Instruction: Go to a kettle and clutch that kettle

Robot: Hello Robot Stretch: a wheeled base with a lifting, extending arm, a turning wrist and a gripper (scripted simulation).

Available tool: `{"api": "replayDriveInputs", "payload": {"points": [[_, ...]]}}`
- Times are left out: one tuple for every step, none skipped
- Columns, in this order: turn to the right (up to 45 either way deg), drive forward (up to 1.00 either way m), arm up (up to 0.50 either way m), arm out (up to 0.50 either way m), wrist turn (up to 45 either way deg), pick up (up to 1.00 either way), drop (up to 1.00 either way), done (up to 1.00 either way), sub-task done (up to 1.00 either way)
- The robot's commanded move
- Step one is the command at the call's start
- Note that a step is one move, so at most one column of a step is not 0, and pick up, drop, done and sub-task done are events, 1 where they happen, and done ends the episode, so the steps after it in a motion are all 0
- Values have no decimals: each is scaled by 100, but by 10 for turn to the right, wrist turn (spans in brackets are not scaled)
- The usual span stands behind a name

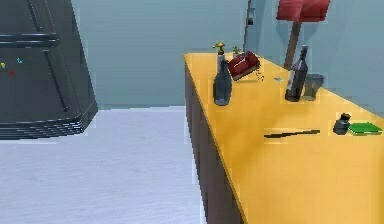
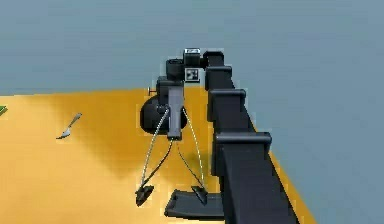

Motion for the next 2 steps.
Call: {"api": "replayDriveInputs", "payload": {"points": [[0,0,0,0,450,0,0,0,0],[0,0,0,0,450,0,0,0,0]]}}
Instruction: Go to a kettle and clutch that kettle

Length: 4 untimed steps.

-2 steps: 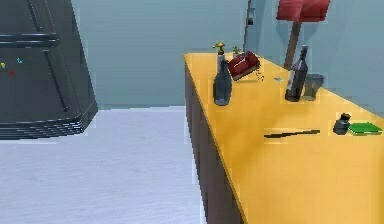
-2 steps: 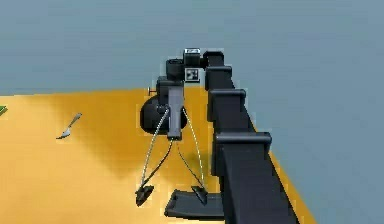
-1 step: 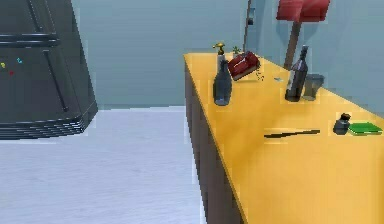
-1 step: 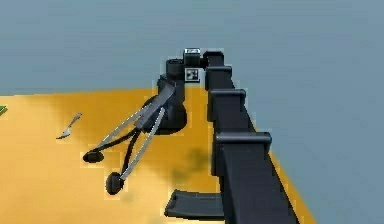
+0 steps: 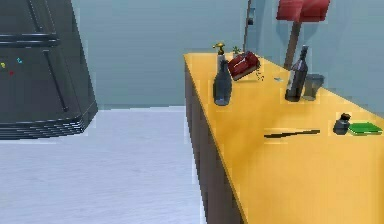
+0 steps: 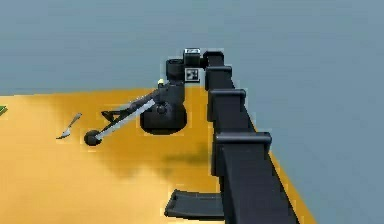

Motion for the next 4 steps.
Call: {"api": "replayDriveInputs", "payload": {"points": [[0,0,0,0,450,0,0,0,0],[0,0,0,0,210,0,0,0,0],[0,0,0,0,0,100,0,0,0],[0,0,0,0,0,0,0,100,0]]}}
